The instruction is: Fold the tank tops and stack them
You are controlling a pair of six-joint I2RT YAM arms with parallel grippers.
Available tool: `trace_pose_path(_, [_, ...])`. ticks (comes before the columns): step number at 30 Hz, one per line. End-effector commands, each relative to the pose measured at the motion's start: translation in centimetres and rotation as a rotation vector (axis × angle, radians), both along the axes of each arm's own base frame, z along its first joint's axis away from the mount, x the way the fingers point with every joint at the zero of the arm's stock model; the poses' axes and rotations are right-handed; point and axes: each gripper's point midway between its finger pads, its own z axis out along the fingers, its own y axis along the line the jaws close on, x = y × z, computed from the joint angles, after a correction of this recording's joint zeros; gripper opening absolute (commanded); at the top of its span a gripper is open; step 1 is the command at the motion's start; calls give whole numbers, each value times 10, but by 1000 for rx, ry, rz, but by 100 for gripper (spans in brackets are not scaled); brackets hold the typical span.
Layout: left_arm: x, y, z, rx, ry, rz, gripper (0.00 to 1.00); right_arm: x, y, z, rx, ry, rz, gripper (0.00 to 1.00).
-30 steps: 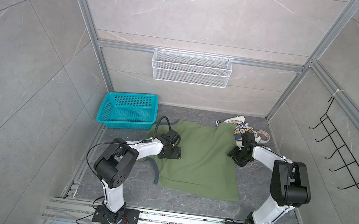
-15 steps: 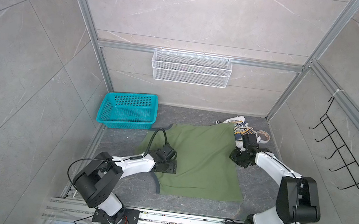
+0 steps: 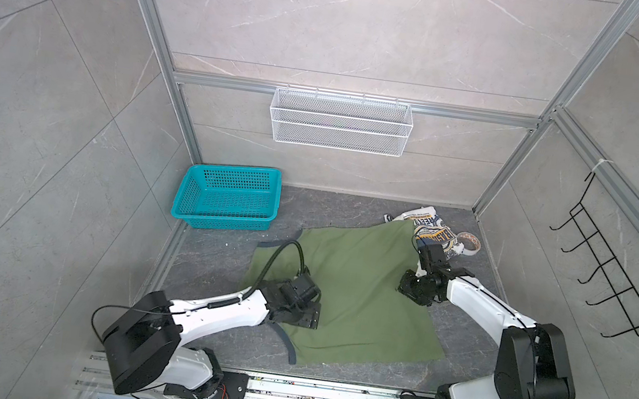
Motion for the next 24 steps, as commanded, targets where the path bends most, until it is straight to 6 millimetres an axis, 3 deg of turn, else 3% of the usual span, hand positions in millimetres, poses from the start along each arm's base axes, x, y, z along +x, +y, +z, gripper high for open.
trace_pose_path(1, [42,42,34,30,-114,132,82,2,4,-2,-1,19,16,41])
trace_pose_path(3, [57,77,29,40,-85,263,82,-1,8,-7,9,36,24,42])
trace_pose_path(6, [59,116,17,46,-35,407,81,-8,19,-12,31,57,51,44])
trace_pose_path(12, [23,177,-6,179,69,638,83,-26,30,-27,33,103,82,46])
trace_pose_path(16, [-2,191,-23,144,110,749,82,-29,28,-32,24,111,77,46])
trace_pose_path(24, [-24,183,-46,71,187,769,68,-22,30,-32,22,107,88,45])
